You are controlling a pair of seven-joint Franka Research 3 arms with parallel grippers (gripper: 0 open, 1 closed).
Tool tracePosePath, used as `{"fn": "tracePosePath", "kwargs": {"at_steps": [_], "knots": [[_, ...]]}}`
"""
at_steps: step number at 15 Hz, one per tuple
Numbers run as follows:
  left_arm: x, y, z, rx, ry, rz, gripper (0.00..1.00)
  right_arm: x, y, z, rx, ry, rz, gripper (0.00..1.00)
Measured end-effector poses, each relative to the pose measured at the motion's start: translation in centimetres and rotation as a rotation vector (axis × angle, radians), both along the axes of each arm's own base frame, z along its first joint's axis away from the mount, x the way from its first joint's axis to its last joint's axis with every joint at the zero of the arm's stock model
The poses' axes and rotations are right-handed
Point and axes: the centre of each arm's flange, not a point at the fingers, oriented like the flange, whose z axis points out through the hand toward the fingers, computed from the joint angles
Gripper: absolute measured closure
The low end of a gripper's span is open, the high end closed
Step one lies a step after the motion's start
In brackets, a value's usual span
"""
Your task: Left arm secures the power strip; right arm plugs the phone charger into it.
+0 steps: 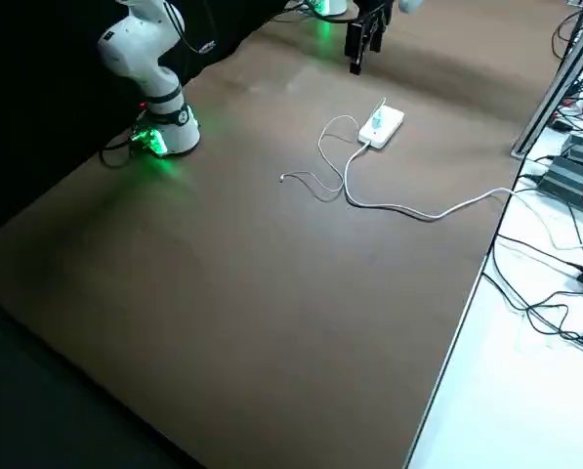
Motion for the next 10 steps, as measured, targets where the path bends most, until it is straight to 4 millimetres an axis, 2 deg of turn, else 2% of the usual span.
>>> {"fn": "tracePosePath", "kwargs": {"at_steps": [10], "knots": [[0.48, 0.04, 0.39, 0.006, -0.047, -0.071, 0.01, 0.00, -0.27, -0.02, 0.000, 0.002, -0.005, 0.00]]}}
